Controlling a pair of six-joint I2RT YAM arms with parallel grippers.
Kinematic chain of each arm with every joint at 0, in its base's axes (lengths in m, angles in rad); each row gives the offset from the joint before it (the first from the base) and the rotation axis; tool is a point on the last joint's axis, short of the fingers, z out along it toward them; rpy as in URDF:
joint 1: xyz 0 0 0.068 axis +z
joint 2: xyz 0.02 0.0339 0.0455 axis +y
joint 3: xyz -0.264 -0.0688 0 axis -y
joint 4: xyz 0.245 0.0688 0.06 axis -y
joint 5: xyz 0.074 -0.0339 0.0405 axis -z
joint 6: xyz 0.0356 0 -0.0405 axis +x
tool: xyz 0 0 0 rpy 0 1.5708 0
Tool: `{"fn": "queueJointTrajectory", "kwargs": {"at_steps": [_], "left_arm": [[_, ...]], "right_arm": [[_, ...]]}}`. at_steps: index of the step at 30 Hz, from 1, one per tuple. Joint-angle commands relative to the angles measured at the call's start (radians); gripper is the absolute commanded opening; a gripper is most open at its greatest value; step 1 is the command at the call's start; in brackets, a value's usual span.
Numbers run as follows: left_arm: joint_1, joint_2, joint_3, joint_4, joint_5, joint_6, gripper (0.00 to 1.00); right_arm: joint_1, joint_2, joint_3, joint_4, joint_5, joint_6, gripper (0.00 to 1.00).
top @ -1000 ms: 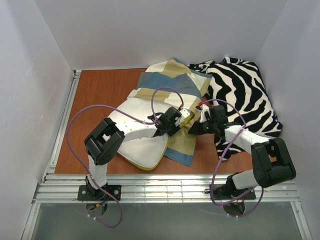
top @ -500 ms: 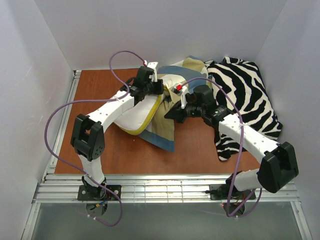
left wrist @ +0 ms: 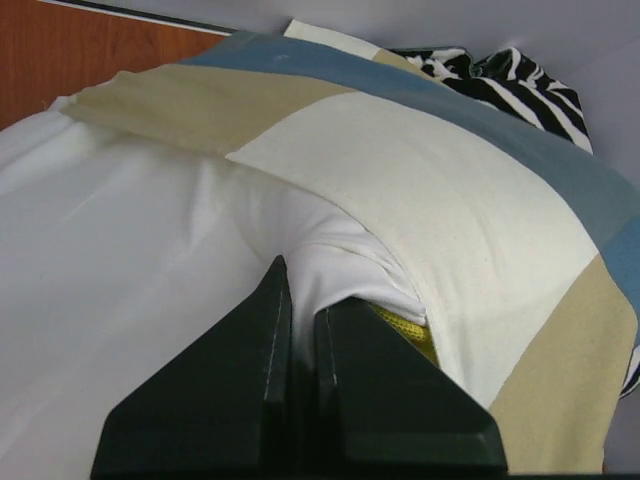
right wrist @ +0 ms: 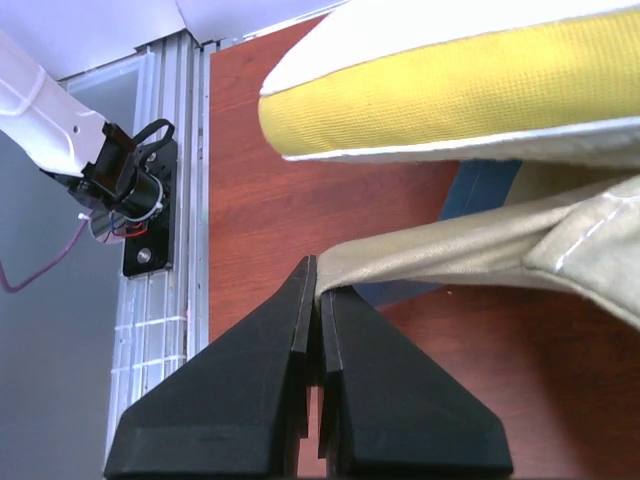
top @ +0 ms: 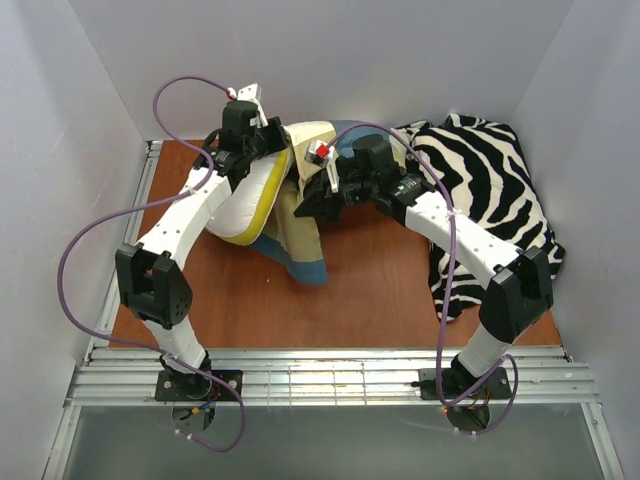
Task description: Put the pillow into the pillowcase
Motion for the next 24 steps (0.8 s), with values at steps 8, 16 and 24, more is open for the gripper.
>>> {"fn": "queueJointTrajectory", "kwargs": {"at_steps": [8, 16, 24], "left_arm": [[-0.115, -0.186, -0.574, 0.214, 0.193, -0.069, 0.0], [-0.129, 0.158, -0.36, 0.438, 0.091, -0.2, 0.0], [-0.09, 0.111, -0.327, 0.242, 0.394, 0.002, 0.58]], "right_arm": [[0.002, -0.172, -0.457, 0.041, -0.124, 0.077, 0.01], [-0.005, -0.281, -0.678, 0.033, -0.341, 0.155, 0.01], [-0.038, -0.323, -0.698, -0.051, -0.357, 0.109, 0.01]]}}
